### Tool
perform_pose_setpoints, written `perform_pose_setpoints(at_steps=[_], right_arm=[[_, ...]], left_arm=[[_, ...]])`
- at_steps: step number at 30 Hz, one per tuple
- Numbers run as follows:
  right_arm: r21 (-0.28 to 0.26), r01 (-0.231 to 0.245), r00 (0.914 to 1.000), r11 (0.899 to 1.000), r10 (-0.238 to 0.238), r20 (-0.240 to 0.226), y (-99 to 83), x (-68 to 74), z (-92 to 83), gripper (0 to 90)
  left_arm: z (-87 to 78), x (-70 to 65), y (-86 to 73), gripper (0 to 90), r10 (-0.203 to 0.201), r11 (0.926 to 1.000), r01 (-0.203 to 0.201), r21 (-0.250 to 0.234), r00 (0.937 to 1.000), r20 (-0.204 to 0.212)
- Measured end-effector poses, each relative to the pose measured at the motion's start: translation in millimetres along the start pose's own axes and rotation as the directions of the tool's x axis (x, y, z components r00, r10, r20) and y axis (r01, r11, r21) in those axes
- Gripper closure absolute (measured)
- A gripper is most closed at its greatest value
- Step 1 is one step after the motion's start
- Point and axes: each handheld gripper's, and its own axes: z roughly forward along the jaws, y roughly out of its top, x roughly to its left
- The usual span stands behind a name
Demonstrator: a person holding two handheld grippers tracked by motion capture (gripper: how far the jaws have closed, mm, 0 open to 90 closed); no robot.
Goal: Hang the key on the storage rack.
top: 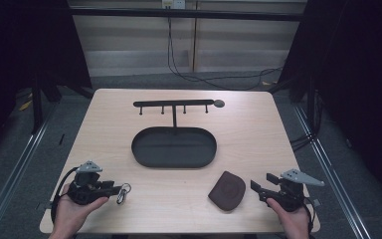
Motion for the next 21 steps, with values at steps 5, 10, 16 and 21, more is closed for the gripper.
perform_pose_setpoints(at_steps=[5, 10, 16, 21], right_arm=[[0.002, 0.002, 1.0000, 1.000, -0.002, 0.004, -0.1, 0.2, -0.1, 29.1], [0.012, 0.005, 1.0000, 1.000, -0.005, -0.005, -0.1, 0.2, 0.9, 29.1], [0.018, 0.007, 0.9999, 1.000, -0.007, -0.011, -0.3, 0.9, 1.7, 29.1], [0.024, 0.017, 0.9997, 1.000, -0.016, -0.018, -0.4, 1.8, 2.9, 29.1]], left_arm=[[4.4, 2.0, 9.7, 63.0, -0.006, 0.9991, 0.006, 0.043, 1.0000, 0.003], [15.9, 2.8, 18.3, 60.4, 0.010, 0.9932, -0.008, 0.116, 0.9999, -0.010], [25.7, 8.7, 31.3, 58.9, 0.023, 0.9798, -0.021, 0.199, 0.9997, -0.008], [28.3, 12.1, 38.5, 57.1, 0.024, 0.9703, -0.024, 0.241, 0.9997, 0.003]])
